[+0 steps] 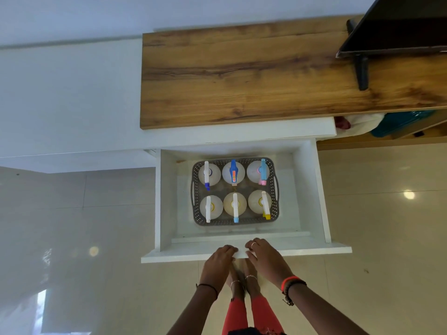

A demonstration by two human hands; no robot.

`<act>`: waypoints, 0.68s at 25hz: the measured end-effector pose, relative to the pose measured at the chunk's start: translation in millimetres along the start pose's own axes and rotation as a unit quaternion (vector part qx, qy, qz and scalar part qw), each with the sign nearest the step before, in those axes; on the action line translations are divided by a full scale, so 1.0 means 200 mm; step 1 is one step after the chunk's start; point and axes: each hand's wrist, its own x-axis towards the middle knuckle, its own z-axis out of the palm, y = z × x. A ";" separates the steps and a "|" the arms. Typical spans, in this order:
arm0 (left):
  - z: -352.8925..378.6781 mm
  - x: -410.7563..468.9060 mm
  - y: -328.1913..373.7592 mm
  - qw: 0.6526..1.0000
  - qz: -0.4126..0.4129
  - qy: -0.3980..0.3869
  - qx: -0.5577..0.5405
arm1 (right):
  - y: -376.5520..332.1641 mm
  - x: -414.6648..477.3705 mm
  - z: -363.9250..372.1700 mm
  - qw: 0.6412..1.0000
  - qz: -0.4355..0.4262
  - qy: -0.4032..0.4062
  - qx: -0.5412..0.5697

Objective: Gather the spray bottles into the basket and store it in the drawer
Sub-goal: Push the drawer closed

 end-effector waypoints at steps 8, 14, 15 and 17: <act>-0.05 0.07 -0.02 0.999 -0.010 -0.041 0.008 | 0.00 0.09 -0.04 0.998 -0.026 -0.039 -0.042; -0.12 0.16 -0.01 1.000 -0.010 -0.025 0.007 | -0.02 0.17 -0.10 1.000 0.007 -0.012 -0.005; -0.13 0.18 -0.02 1.000 -0.012 -0.021 0.006 | -0.02 0.19 -0.11 1.000 0.015 -0.007 0.002; -0.17 0.22 -0.02 1.000 -0.017 -0.014 0.000 | -0.04 0.24 -0.14 1.000 0.020 0.005 0.000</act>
